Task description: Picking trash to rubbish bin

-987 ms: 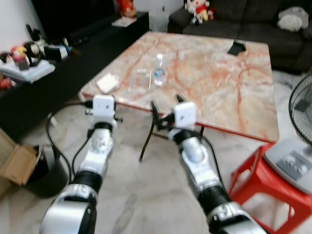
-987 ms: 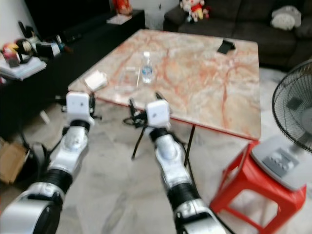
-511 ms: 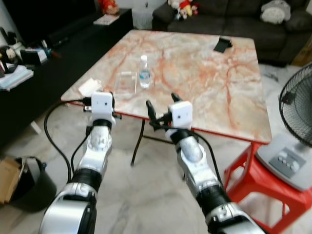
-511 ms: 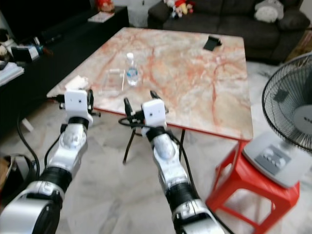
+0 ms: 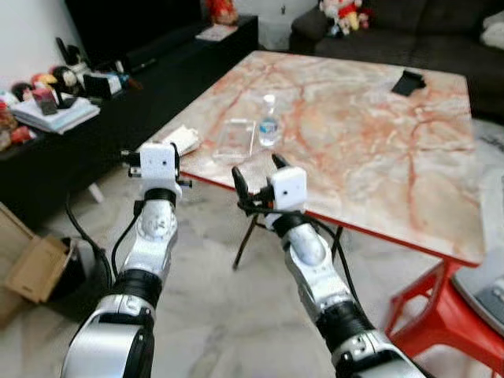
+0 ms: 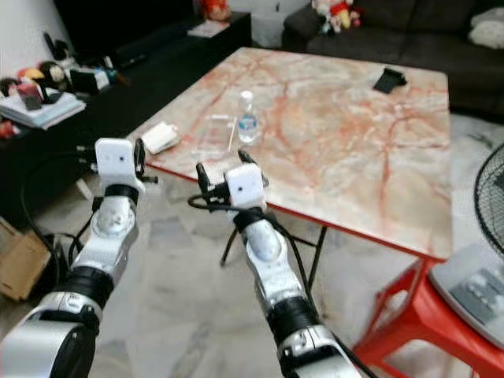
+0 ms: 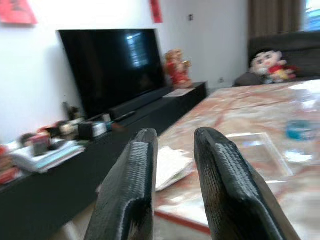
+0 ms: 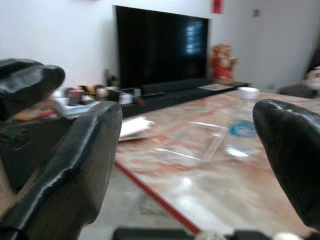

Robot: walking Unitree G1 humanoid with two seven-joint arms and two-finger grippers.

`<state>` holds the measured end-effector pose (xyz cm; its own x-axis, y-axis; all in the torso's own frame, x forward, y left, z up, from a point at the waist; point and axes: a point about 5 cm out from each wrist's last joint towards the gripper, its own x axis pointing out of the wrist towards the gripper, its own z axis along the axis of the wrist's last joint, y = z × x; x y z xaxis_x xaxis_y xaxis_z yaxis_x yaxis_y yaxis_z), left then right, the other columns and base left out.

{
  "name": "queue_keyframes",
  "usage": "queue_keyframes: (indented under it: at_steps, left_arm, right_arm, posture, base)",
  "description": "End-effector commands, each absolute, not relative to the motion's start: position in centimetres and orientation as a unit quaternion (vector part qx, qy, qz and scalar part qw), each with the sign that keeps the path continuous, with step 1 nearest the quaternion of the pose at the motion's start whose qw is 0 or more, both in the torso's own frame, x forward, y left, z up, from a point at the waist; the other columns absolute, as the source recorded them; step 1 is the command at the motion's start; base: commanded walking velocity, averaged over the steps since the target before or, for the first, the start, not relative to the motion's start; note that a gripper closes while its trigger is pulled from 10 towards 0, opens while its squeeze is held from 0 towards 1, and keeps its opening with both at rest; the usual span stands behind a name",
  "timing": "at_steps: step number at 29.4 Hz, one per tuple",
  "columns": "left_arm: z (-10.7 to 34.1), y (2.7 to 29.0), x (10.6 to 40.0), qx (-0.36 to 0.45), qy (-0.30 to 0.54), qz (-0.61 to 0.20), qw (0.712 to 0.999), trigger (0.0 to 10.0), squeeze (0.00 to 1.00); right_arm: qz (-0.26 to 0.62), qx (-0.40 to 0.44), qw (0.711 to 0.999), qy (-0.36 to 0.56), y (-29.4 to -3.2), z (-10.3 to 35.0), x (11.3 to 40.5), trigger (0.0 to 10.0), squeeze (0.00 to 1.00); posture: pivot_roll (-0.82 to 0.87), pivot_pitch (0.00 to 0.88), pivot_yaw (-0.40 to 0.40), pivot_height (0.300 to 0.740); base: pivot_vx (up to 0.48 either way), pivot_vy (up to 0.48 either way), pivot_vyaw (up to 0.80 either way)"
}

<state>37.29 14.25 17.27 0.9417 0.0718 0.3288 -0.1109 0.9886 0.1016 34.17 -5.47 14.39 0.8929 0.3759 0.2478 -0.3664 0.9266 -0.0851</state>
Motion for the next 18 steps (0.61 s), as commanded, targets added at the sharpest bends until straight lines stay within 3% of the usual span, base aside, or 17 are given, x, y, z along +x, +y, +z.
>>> queue_keyframes:
  at_steps: [1,5,10,13,18]
  left_arm:
    - [17.29,14.37,37.34,0.064,-0.16,0.045,0.984,10.0,0.0]
    - [17.29,14.29,37.36,0.066,-0.159,0.043,0.984,10.0,0.0]
    - [17.24,14.24,37.39,0.065,-0.154,0.04,0.985,10.0,0.0]
    - [17.17,14.06,37.45,0.072,-0.15,0.034,0.986,10.0,0.0]
    - [16.91,13.48,37.52,0.086,-0.142,0.015,0.986,10.0,0.0]
  right_arm:
    - [0.185,-0.006,0.973,-0.14,-5.51,15.02,34.31,10.0,0.0]
    - [0.181,-0.002,0.974,-0.137,-5.62,15.0,34.33,10.0,0.0]
    - [0.178,-0.005,0.976,-0.126,-5.71,14.83,34.5,10.0,0.0]
    - [0.172,-0.014,0.977,-0.127,-5.87,14.8,34.53,10.0,0.0]
    - [0.168,-0.01,0.978,-0.124,-5.96,14.73,34.58,10.0,0.0]
  posture:
    - [-0.08,0.001,0.031,0.74]
    - [-0.08,0.001,0.031,0.74]
    - [-0.08,0.0,0.03,0.74]
    - [-0.08,0.0,0.03,0.74]
    - [-0.08,0.0,0.03,0.74]
  base:
    - [0.0,0.476,0.0]
    - [0.0,0.476,0.0]
    - [0.0,0.476,-0.8]
    - [0.0,0.476,0.0]
    - [0.0,0.0,0.0]
